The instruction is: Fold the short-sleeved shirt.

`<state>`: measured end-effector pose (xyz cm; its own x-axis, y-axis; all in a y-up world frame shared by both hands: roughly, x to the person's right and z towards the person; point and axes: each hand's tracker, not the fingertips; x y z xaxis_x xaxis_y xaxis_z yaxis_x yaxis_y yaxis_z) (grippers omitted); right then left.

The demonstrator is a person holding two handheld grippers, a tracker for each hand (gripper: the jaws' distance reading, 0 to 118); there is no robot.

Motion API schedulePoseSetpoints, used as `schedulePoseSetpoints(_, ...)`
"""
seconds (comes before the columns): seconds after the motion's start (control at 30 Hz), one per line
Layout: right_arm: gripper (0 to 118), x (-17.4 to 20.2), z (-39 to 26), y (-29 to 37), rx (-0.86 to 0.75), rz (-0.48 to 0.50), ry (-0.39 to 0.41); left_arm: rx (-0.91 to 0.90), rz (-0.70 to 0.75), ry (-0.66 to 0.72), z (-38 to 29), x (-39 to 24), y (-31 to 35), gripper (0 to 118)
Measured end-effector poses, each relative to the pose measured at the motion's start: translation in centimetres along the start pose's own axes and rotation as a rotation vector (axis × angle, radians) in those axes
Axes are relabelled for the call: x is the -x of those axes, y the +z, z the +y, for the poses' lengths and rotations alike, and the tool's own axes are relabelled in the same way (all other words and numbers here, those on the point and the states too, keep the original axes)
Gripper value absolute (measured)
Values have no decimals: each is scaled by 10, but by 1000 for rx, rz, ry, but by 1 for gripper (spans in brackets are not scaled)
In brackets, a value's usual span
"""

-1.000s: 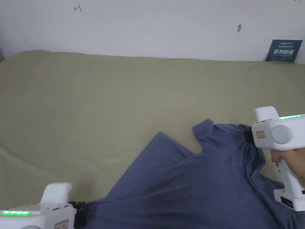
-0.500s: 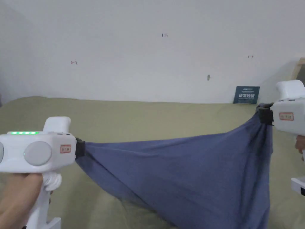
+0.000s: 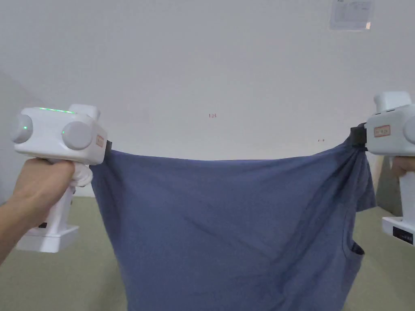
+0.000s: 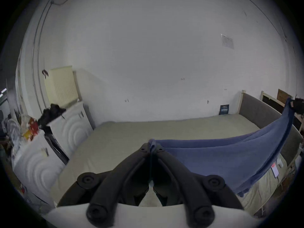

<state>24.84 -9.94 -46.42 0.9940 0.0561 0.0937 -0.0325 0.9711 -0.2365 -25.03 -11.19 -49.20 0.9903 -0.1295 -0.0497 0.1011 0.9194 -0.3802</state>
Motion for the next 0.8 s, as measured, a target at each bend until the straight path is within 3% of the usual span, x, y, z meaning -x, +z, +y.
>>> schedulePoseSetpoints(0.5, 8, 25, 113, -135, -65, -85, 49, -69, 133, 8, 116, 5, -102, 2)
schedulePoseSetpoints(0.8, 8, 40, 103, -201, -89, -96, 7, -83, 201, 3, 108, -4, -177, 2)
